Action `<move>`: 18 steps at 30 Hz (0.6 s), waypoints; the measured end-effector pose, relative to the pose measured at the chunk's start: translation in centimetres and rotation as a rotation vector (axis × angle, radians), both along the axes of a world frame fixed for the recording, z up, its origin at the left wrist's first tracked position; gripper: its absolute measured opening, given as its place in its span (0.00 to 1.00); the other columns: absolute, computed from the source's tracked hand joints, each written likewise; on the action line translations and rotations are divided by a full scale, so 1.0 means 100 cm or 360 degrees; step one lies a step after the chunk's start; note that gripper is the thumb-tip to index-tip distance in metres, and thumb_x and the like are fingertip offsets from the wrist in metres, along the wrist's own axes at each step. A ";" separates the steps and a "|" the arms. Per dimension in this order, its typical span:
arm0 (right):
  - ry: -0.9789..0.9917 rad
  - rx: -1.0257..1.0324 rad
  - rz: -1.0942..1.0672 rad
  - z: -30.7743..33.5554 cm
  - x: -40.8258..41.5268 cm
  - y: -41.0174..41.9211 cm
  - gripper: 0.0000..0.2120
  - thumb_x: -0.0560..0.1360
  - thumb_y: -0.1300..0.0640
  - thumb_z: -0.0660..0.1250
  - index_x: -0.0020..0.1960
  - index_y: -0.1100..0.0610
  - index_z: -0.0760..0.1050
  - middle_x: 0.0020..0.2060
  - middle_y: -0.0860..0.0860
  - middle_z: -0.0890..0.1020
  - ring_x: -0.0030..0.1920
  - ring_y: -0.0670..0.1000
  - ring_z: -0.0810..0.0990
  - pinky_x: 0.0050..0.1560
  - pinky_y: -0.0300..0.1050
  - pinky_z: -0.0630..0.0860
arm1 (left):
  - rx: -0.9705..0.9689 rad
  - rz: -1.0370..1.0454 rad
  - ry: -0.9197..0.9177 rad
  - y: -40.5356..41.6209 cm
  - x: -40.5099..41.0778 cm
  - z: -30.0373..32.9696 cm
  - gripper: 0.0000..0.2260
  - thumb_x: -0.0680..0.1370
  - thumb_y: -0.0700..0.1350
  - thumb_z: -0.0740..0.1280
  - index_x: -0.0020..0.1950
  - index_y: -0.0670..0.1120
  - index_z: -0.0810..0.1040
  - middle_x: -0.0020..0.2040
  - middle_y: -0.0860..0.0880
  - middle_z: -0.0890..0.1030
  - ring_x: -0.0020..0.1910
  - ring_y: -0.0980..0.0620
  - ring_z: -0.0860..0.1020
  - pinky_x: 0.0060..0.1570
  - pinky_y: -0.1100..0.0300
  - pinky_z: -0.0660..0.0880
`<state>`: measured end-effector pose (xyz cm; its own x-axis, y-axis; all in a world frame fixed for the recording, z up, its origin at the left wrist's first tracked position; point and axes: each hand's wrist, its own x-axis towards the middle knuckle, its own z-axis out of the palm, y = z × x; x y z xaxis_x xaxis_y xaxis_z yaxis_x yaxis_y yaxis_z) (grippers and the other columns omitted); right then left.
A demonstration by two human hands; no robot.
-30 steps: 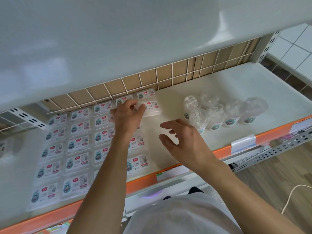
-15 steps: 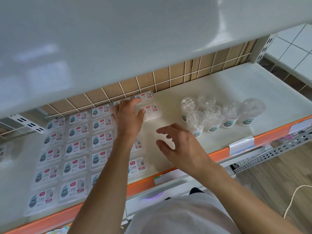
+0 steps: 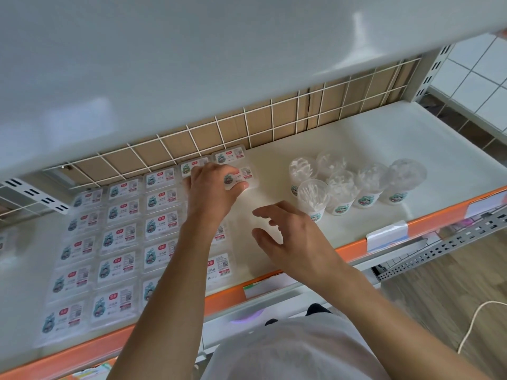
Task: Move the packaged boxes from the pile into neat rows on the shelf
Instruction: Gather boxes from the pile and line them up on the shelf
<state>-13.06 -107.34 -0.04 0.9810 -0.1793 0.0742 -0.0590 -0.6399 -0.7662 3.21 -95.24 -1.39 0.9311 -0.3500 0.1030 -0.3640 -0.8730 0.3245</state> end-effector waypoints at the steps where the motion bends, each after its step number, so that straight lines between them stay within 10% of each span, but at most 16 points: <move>1: 0.0002 0.0000 0.0003 0.001 -0.001 0.000 0.17 0.78 0.52 0.69 0.66 0.52 0.78 0.57 0.49 0.80 0.47 0.52 0.82 0.49 0.47 0.78 | -0.0019 0.0012 0.0017 0.001 -0.002 0.002 0.18 0.77 0.61 0.68 0.63 0.55 0.79 0.65 0.50 0.78 0.66 0.43 0.69 0.61 0.48 0.64; 18: 0.0029 -0.0468 0.0573 0.029 0.000 0.083 0.23 0.77 0.49 0.69 0.69 0.55 0.73 0.65 0.56 0.75 0.60 0.60 0.76 0.63 0.52 0.73 | -0.0175 0.0542 0.0258 0.147 -0.131 0.048 0.21 0.79 0.56 0.68 0.70 0.52 0.74 0.67 0.48 0.76 0.66 0.46 0.72 0.65 0.57 0.65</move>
